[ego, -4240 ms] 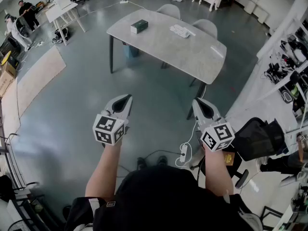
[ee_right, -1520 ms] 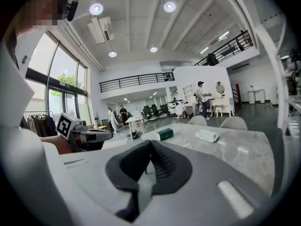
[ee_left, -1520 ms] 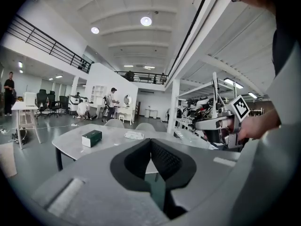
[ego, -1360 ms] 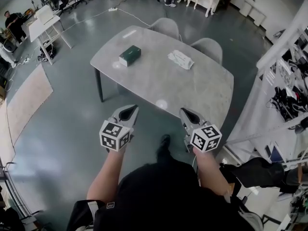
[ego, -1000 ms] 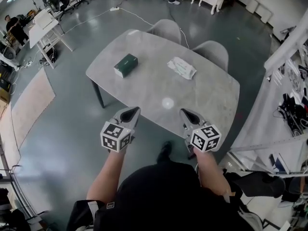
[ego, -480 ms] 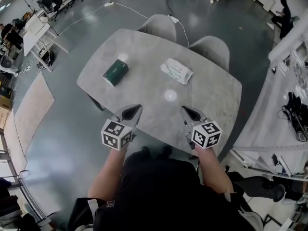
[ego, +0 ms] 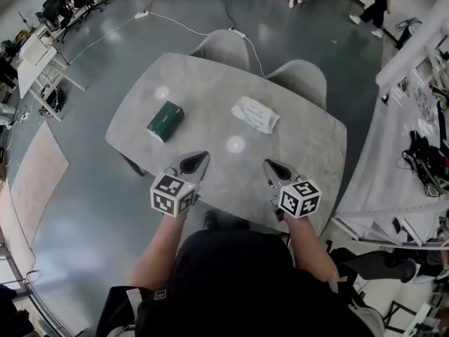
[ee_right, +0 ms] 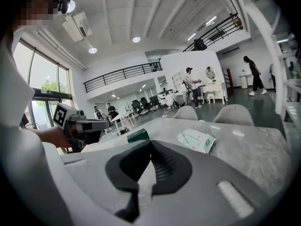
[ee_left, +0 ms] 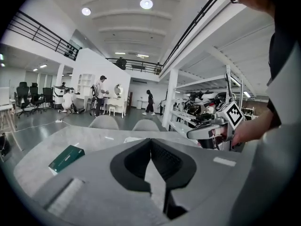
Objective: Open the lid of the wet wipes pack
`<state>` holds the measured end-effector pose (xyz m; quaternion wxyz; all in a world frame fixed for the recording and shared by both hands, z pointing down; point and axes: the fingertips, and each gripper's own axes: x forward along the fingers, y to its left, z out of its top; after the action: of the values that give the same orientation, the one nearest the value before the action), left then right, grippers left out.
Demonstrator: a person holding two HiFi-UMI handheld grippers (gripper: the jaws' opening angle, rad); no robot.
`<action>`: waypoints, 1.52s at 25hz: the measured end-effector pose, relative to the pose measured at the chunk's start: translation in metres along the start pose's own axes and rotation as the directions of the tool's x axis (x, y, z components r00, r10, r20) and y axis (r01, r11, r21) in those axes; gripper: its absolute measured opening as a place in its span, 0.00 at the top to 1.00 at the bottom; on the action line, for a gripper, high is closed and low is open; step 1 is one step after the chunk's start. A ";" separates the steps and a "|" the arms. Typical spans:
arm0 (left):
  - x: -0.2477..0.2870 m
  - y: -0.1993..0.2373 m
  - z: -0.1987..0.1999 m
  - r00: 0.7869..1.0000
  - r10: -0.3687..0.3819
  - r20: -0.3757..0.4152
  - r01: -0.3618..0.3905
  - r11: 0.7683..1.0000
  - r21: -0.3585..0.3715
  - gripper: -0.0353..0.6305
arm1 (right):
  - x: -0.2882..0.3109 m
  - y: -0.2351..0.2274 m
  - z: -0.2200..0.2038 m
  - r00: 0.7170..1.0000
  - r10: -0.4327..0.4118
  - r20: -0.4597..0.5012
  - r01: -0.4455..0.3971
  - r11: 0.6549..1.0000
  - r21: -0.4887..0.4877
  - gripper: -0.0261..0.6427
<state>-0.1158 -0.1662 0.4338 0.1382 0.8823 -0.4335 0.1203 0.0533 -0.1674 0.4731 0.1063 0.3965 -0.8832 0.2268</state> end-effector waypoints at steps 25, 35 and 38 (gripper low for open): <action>0.071 0.055 -0.007 0.979 -0.189 -0.074 0.195 0.977 0.084 0.93 | 0.072 -0.021 0.023 0.989 -0.146 -0.011 0.145 0.988 -0.054 0.96; 0.178 0.070 -0.018 0.960 -0.212 -0.182 0.235 0.966 0.113 0.93 | 0.131 -0.097 0.022 0.990 -0.122 -0.073 0.119 0.992 -0.043 0.96; 0.211 0.075 -0.025 0.954 -0.216 -0.207 0.243 0.964 0.111 0.92 | 0.148 -0.116 0.016 0.988 -0.108 -0.108 0.102 0.993 -0.053 0.96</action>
<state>-0.0521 -0.3556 0.5379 0.1327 0.9183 -0.3033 0.2172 0.0420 -0.3391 0.5506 0.1763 0.4267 -0.8589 0.2218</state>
